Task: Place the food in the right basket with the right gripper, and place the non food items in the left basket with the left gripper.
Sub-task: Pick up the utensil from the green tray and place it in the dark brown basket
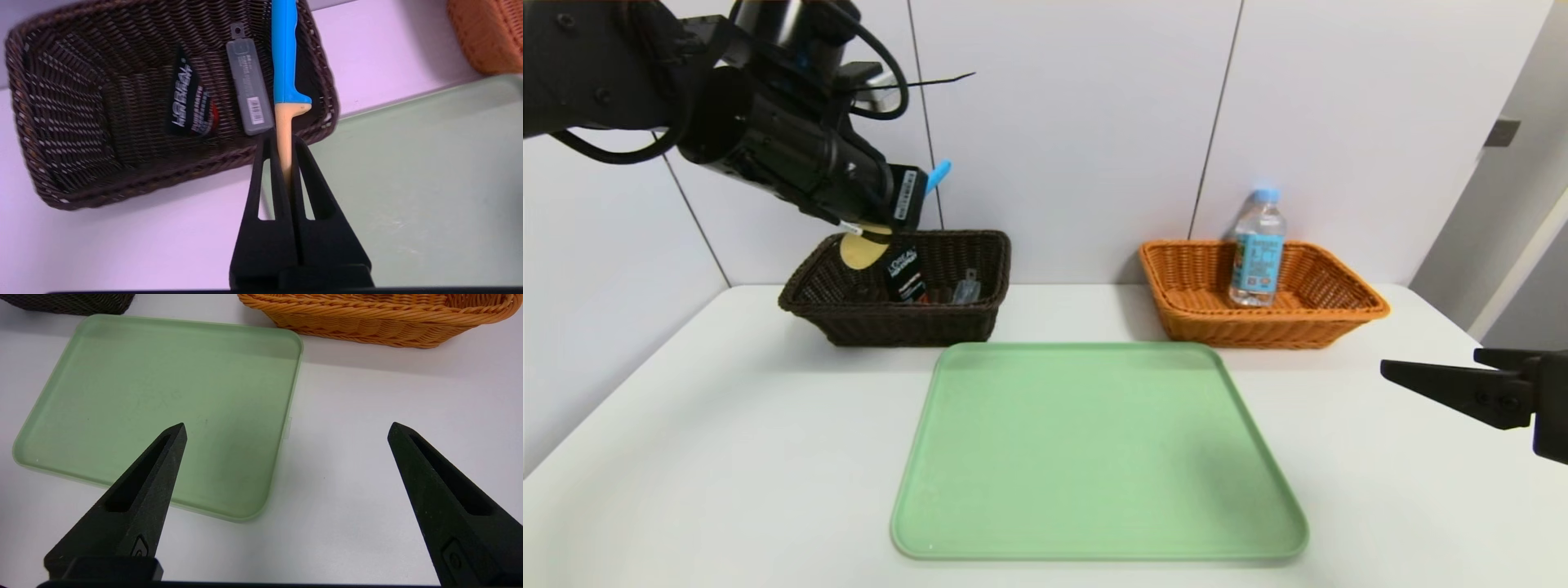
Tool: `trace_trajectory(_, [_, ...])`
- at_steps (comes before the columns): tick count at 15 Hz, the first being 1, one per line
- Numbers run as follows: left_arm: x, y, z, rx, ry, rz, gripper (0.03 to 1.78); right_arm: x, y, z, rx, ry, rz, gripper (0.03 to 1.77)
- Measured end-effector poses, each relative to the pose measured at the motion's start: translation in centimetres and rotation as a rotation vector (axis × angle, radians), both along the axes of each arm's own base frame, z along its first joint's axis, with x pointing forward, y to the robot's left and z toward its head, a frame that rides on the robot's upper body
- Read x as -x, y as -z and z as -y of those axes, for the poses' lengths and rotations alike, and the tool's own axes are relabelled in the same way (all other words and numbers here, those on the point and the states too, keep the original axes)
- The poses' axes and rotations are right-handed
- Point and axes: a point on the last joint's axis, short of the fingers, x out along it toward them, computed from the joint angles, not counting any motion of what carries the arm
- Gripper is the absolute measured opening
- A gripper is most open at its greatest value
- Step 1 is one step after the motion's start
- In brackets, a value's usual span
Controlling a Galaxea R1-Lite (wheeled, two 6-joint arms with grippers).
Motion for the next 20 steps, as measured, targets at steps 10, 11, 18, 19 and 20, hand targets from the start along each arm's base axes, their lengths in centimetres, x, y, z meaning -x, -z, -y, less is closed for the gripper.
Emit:
trace_trajectory(10, [-5.0,2.8,-3.4,-0.143,0.310,0.096,0.06,0.2,0.4,0.1,0.006,0.000,-0.010,1.70])
trace_trajectory(11, [-5.7,3.2,-3.0,-0.141,0.312,0.113,0.06,0.2,0.4,0.1,0.006,0.001,-0.009,1.70])
trace_trajectory(18, [-9.1,7.2,-1.2,-0.115,0.304,0.058,0.06,0.1,0.4,0.1,0.007,0.002,-0.012,1.70])
trace_trajectory(19, [-9.5,7.6,-1.1,-0.112,0.300,0.051,0.06,0.1,0.5,0.0,0.008,0.002,-0.013,1.70])
trace_trajectory(20, [-9.9,8.0,-1.0,-0.105,0.295,0.043,0.06,0.1,0.5,0.0,0.008,0.001,-0.014,1.70])
